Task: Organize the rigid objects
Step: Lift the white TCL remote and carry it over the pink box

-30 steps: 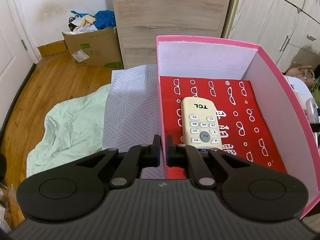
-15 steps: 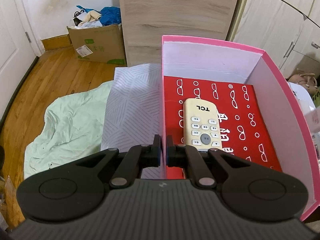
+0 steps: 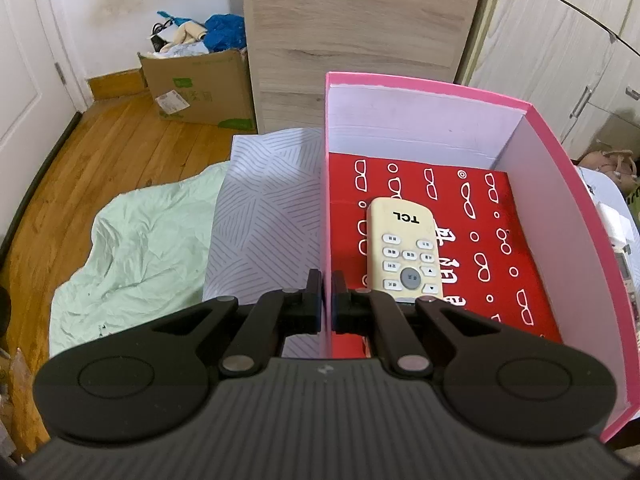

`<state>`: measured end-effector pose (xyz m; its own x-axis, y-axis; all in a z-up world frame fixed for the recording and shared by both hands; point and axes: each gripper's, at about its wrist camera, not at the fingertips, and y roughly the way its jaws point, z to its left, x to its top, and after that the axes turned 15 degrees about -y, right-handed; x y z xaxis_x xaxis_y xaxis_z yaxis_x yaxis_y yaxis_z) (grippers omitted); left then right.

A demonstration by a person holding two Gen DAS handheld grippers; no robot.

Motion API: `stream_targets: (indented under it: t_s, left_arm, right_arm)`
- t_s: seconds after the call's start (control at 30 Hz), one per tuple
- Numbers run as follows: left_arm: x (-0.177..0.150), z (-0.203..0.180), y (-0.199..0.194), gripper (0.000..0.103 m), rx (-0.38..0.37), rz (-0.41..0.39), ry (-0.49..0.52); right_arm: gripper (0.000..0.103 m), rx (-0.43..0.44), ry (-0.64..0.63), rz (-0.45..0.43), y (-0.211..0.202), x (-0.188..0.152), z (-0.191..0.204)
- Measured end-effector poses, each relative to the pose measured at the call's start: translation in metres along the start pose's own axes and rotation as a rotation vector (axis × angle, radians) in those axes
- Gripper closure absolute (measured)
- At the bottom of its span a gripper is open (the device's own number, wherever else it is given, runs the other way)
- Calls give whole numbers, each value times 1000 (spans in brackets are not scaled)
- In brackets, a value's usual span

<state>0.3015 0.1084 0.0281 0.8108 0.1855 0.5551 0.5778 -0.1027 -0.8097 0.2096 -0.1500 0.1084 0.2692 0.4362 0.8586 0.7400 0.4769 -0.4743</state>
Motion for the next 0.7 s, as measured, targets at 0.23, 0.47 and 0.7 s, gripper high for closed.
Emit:
stream_targets:
  t_s: [0.23, 0.47, 0.7]
  left_arm:
    - [0, -2, 0, 99, 4, -2, 16]
    - [0, -1, 0, 99, 4, 2, 11]
    - [0, 3, 0, 99, -21, 9, -13]
  right_arm:
    - [42, 164, -66, 96, 29, -1, 44]
    - [41, 121, -280, 202, 58, -2, 72]
    - [41, 149, -457, 298, 98, -11, 99]
